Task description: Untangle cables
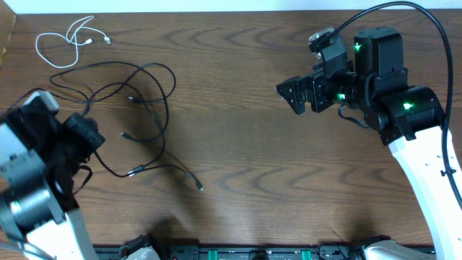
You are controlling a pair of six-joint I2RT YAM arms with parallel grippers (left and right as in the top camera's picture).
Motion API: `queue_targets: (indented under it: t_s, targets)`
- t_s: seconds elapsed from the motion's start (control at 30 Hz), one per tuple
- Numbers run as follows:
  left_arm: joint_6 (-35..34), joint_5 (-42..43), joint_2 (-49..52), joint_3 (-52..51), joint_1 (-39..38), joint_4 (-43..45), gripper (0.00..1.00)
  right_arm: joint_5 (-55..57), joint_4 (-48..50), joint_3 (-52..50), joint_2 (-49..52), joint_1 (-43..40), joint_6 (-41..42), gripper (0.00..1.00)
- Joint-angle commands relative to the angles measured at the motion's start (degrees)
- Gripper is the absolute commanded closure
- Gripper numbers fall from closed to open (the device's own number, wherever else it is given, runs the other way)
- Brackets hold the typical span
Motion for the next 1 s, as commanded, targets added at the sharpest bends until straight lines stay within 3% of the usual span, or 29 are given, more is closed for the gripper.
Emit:
queue_targets:
  t_s: [0.0,0.2,0.4,0.73,0.97]
  targets:
    - [-7.3,-9.9,-2.3,0.6,0.3,-0.5,0.93,0.2,0.2,0.8,0.0,-0.3,0.0,0.01]
    - [-12.7,-25.8,-1.4,0.6,0.7,-0.8,0.93,0.2,0.1,0.8,0.0,-0.3,0.0,0.01]
    - [-23.7,-42.4,3.4,0.6,6.1,-2.5,0.93,0.2,-0.1,0.8,0.0,-0.3,0.0,0.01]
    - [-23.9,-43.9,15.3,0.6,17.8,3.3,0.92,0.2,0.2,0.8,0.0,-0.3,-0.1,0.01]
    - [-10.6,-39.2,26.0,0.6,20.4,16.1,0.92,0.2,0.2,0.8,0.0,-0.3,-0.1,0.01]
